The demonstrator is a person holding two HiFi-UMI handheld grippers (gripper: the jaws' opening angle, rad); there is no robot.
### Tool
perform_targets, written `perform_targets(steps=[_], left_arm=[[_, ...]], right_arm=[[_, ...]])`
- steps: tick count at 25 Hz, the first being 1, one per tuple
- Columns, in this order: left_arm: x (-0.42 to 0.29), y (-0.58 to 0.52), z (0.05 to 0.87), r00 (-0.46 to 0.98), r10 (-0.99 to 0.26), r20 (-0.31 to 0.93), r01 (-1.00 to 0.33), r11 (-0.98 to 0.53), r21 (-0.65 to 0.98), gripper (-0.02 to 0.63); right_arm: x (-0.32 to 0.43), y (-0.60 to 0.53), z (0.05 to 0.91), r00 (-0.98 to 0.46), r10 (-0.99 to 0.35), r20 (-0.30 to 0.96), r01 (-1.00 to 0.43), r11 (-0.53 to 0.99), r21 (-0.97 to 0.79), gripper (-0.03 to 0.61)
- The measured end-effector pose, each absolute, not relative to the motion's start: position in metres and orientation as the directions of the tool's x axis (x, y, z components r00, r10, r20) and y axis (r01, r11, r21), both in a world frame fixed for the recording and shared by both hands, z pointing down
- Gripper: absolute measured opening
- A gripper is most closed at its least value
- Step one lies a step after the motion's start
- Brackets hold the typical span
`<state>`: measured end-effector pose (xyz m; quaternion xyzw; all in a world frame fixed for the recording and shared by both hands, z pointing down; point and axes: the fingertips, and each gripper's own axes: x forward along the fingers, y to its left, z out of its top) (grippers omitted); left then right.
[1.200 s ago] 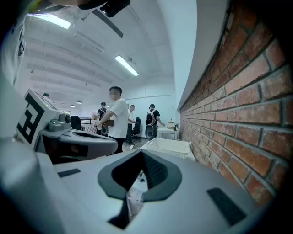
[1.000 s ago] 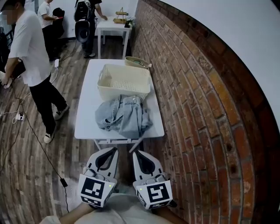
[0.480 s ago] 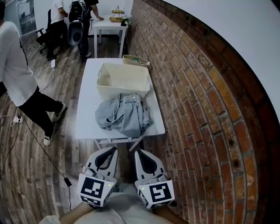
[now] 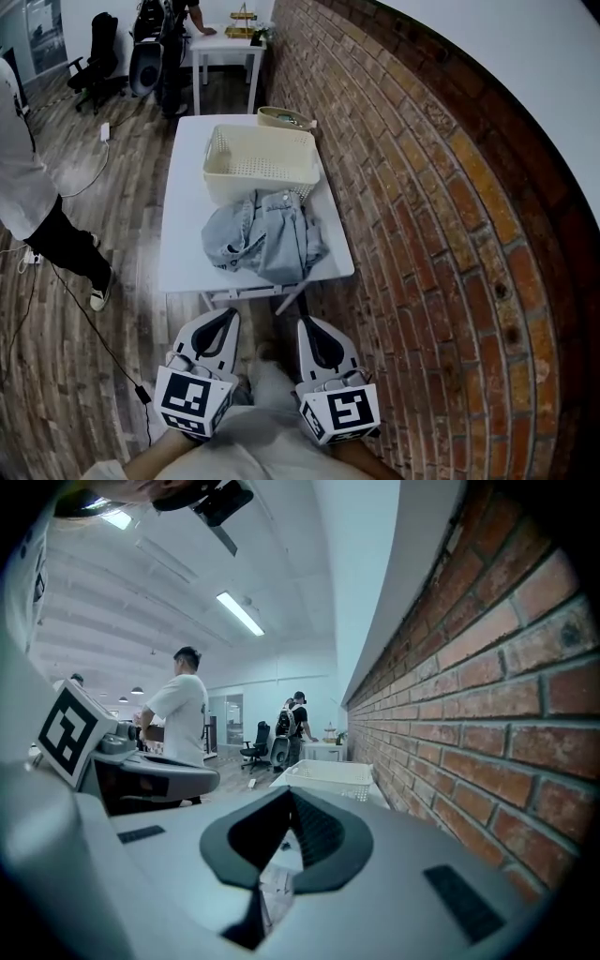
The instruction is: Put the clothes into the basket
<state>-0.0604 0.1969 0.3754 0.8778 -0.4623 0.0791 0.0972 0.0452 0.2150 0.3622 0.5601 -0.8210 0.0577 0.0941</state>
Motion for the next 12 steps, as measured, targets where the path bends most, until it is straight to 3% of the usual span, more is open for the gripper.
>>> perform_targets(steps=[12], left_arm=[[-0.062,0.160,0.382,0.541,-0.806,0.242,-0.840,-0.533,0.101,0.008]], right_arm=[[0.052,0.178,0.371,-0.356,-0.907,0.223,-0.931,0.365,-0.003,0.008]])
